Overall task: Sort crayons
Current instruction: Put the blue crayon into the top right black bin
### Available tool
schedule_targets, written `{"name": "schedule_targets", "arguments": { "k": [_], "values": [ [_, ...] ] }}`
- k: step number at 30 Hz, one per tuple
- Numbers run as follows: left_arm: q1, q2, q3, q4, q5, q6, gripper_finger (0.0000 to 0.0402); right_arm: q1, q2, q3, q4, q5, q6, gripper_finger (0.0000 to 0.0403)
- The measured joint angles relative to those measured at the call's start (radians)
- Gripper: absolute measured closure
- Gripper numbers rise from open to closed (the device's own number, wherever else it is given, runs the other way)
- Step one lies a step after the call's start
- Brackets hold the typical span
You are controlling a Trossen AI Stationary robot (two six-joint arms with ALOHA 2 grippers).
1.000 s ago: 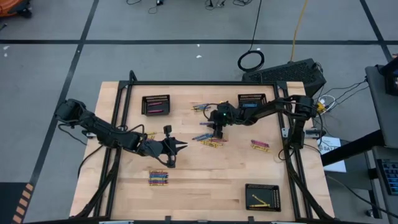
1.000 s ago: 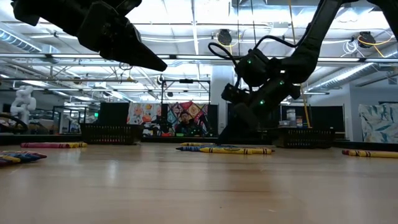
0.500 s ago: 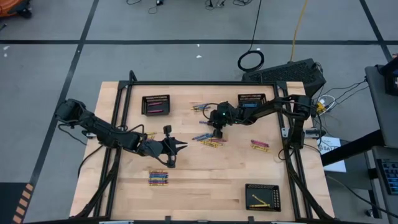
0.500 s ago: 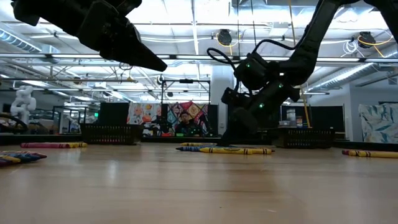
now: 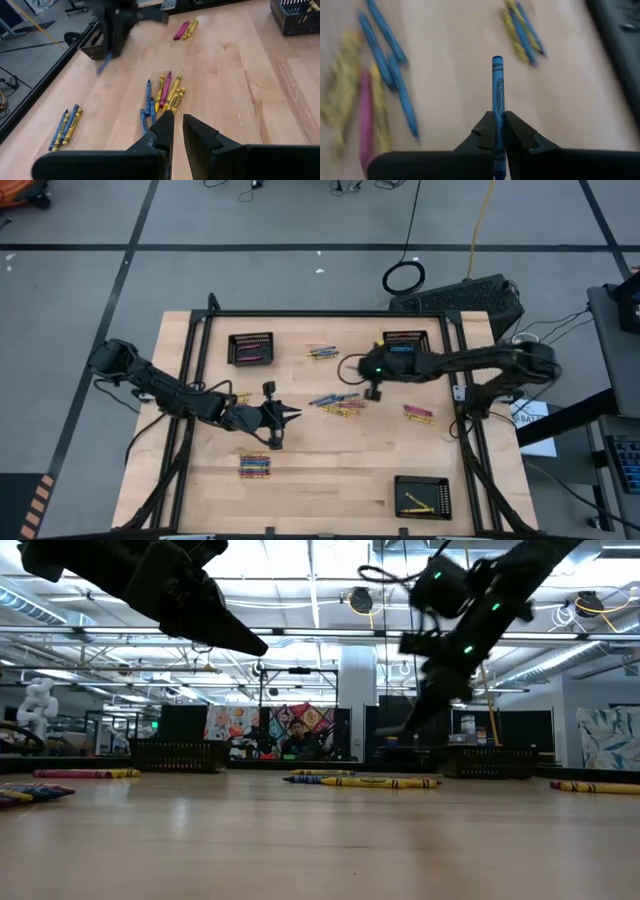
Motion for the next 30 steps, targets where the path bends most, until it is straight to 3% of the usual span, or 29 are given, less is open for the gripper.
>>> {"name": "schedule_targets", "arguments": {
  "k": [4, 9, 14, 16, 24, 30],
  "values": [
    [0.0, 0.0, 0.0, 0.001, 0.0, 0.0, 0.0357, -0.062, -0.158, 0.001, -0.206, 0.081, -0.094, 0.0401],
    [0.003, 0.0, 0.0, 0.007, 0.0, 0.001, 0.0357, -0.253, -0.227, 0.001, -0.347, 0.085, -0.195, 0.0401],
    [0.003, 0.0, 0.0, 0.011, 0.0, 0.029, 0.0357, -0.451, -0.163, 0.001, -0.33, -0.117, -0.372, 0.0401],
    [0.003, 0.0, 0.0, 0.011, 0.0, 0.031, 0.0357, -0.496, -0.118, 0.001, -0.332, -0.146, -0.444, 0.0401],
    [0.003, 0.0, 0.0, 0.011, 0.0, 0.034, 0.0357, -0.551, 0.008, 0.001, -0.318, -0.175, -0.513, 0.0378],
    [0.003, 0.0, 0.0, 0.011, 0.0, 0.027, 0.0357, -0.552, -0.009, 0.001, -0.285, -0.165, -0.513, 0.0329]
  ]
}}
